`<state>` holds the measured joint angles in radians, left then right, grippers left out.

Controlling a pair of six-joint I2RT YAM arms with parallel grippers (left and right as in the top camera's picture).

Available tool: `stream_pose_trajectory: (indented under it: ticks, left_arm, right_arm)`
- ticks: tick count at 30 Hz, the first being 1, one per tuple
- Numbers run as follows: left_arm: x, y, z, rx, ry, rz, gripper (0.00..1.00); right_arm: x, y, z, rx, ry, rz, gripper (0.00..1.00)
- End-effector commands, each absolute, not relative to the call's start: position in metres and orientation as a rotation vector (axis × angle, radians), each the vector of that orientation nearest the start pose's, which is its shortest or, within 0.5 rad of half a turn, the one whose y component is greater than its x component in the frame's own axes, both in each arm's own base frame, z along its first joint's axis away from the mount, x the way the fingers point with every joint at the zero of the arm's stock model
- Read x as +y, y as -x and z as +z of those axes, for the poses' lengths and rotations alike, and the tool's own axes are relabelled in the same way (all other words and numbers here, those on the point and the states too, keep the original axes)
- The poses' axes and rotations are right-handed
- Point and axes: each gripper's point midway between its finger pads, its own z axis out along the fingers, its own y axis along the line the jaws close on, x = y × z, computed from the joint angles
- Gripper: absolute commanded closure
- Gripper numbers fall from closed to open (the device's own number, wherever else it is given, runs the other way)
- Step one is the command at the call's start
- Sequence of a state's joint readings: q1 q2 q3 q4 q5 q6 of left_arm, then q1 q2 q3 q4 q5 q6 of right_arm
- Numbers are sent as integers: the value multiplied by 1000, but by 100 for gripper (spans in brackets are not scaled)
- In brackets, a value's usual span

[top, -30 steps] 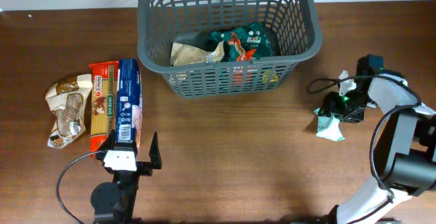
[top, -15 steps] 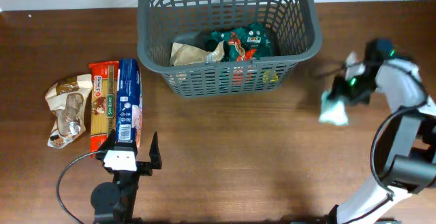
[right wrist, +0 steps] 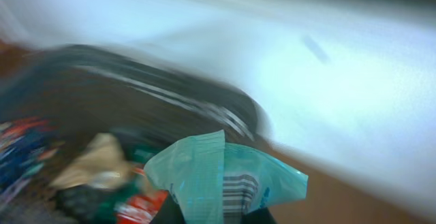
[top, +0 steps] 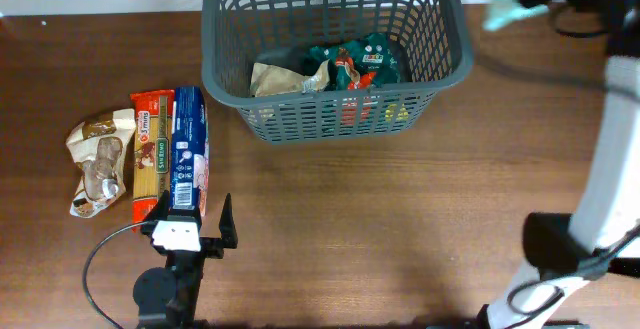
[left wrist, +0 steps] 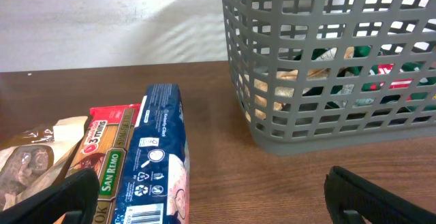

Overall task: Pack container
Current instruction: 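Drop the mint-green packet into the basket with the right gripper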

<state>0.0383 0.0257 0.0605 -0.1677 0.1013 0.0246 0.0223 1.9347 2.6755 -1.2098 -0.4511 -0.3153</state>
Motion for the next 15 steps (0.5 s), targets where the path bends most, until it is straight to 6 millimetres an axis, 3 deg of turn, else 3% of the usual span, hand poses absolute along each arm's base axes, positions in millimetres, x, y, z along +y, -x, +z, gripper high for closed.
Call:
stream_pose_trajectory:
  ticks: [1, 4, 7, 11, 15]
  left_arm:
    - [-10, -242, 154, 1703, -63, -54, 1]
    - [-10, -242, 154, 1703, -63, -54, 1]
    - [-10, -242, 154, 1703, -63, -54, 1]
    - [-10, -242, 154, 1703, -63, -54, 1]
    - [-10, -242, 154, 1703, -63, -54, 1]
  right_arm:
    - [156, -437, 474, 1695, 984, 274, 96]
    - [195, -453, 450, 1675, 1075, 269, 97]
    - [225, -483, 406, 1715, 1118, 292, 96]
    - [251, -523, 328, 1815, 1149, 358, 96]
    - [267, -546, 274, 1921, 1101, 433, 96]
